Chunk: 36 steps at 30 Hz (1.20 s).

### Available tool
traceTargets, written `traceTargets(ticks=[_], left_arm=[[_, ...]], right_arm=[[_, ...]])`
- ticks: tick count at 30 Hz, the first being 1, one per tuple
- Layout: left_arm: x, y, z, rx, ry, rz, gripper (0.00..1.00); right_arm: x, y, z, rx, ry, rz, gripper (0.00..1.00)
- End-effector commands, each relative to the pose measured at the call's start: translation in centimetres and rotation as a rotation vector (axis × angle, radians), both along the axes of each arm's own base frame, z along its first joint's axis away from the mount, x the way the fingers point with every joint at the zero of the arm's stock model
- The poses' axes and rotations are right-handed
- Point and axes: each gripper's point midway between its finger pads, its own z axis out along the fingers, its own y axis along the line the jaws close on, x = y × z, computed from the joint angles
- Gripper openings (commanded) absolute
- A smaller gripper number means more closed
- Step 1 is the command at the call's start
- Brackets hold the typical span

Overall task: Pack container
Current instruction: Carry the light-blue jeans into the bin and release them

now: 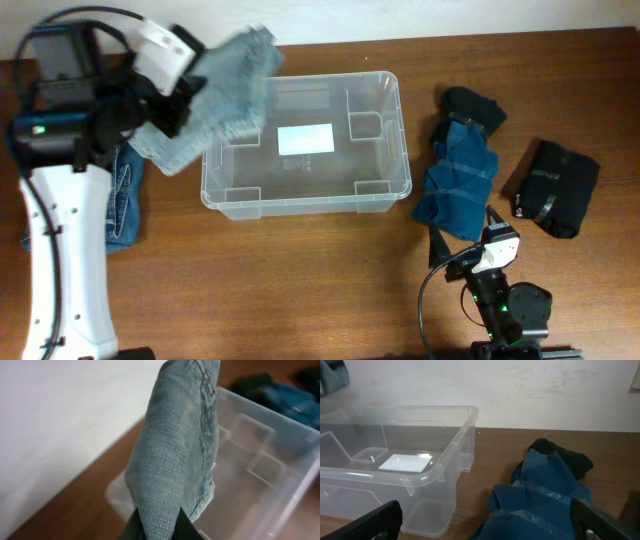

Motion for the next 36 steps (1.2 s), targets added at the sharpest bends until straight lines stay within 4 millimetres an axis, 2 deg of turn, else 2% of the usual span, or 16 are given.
traceTargets(ticks=[1,5,8,20,28,32,36], left_arm=[[-0.4,-3.3,-0.1,0.041,-0.03,-0.131,0.01],[-0.3,-6.6,-2.3,0.041,0.026,-0.208,0.01],[-0.1,-8.2,-4.0,0.054,0.064,-0.24,0.01],[1.1,-10.5,-10.5,0.056,0.259,-0.245,0.01],[0.0,-13.6,-12.6,0.014,0.357,-0.288,0.01],[-0.9,-14.4,-13.1,0.019,0.395,-0.299,0.01],[-1.3,-14.2,-13.4,0.008,0.441,-0.266,0.01]], right_arm=[[0.0,0.1,-0.3,-0.005,0.002,0.011,0.98],[0.0,0.1,-0.3,-0.005,0.002,0.011,0.98],[0.0,0.1,-0.3,-0.005,0.002,0.011,0.98],[0.0,0.1,-0.3,-0.005,0.002,0.011,0.98],[0.0,0.1,-0.3,-0.005,0.002,0.011,0.98],[0.0,0.1,-0.3,-0.005,0.002,0.011,0.98],[0.0,0.1,-0.3,-0.005,0.002,0.011,0.98]])
